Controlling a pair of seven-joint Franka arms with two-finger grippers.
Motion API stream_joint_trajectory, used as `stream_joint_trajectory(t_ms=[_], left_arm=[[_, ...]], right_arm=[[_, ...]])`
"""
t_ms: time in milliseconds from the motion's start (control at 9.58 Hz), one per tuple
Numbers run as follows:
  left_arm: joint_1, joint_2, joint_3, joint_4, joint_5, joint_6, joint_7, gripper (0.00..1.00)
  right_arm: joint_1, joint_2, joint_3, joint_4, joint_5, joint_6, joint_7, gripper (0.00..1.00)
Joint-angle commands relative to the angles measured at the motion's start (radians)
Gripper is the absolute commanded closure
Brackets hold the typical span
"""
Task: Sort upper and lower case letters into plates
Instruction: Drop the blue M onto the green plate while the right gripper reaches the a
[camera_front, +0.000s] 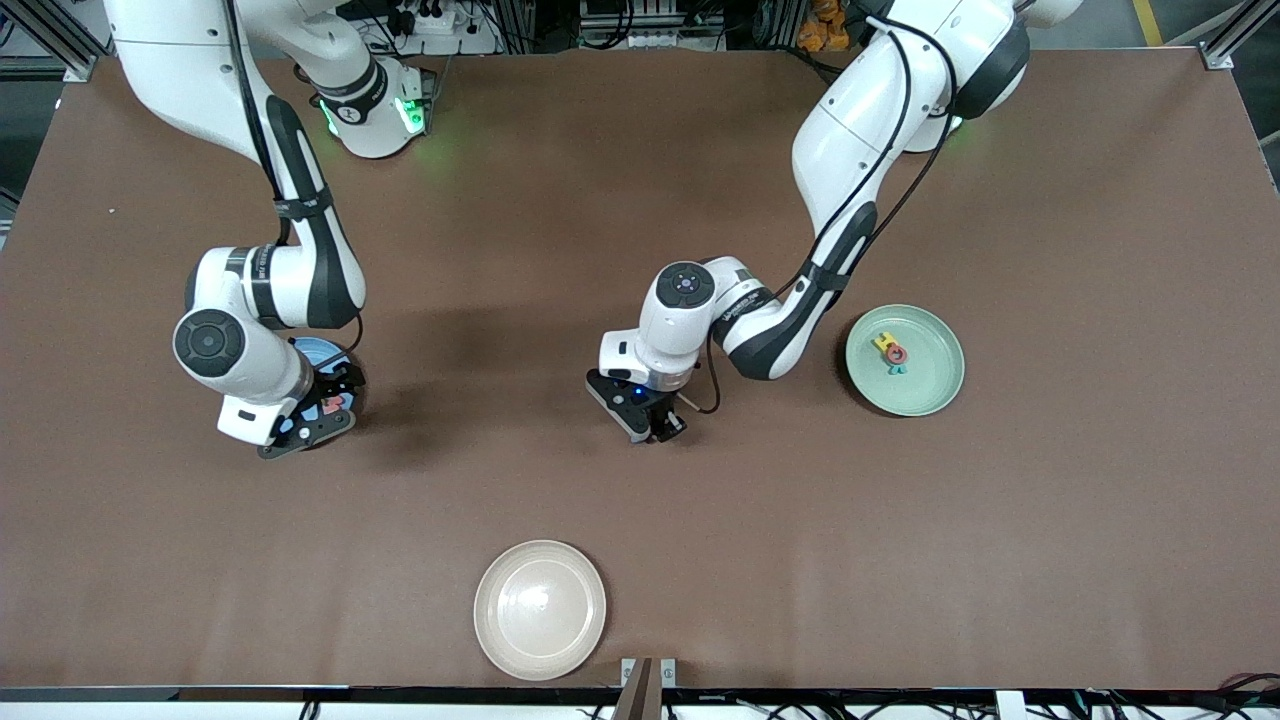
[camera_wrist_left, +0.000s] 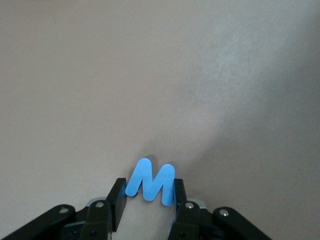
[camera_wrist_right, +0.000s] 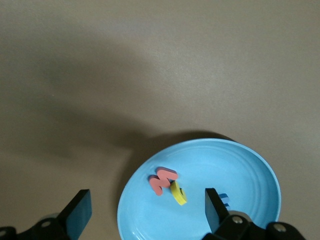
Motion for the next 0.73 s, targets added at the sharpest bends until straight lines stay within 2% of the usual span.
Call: stream_joint_trajectory(t_ms=[0,417,626], left_arm=[[0.030,-0.027,-0.004,-0.012,-0.015,-0.057,0.061,0.74],[0.136,-0.052,-0.088,-0.017,-0.017,-0.137,0.143,0.74],[0.246,-0.062,-0.182,-0.023,-0.015,-0.207,0.227,0.74]], right_arm=[[-0.002,0.000,0.015,0.011,-0.006,-0.007,0.031,0.00],[0.000,0.000,0.091,0.025,-0.005,-0.004,0.139,0.00],[0.015,0.008,0.125,0.034,-0.003,0.004,0.193,0.00]])
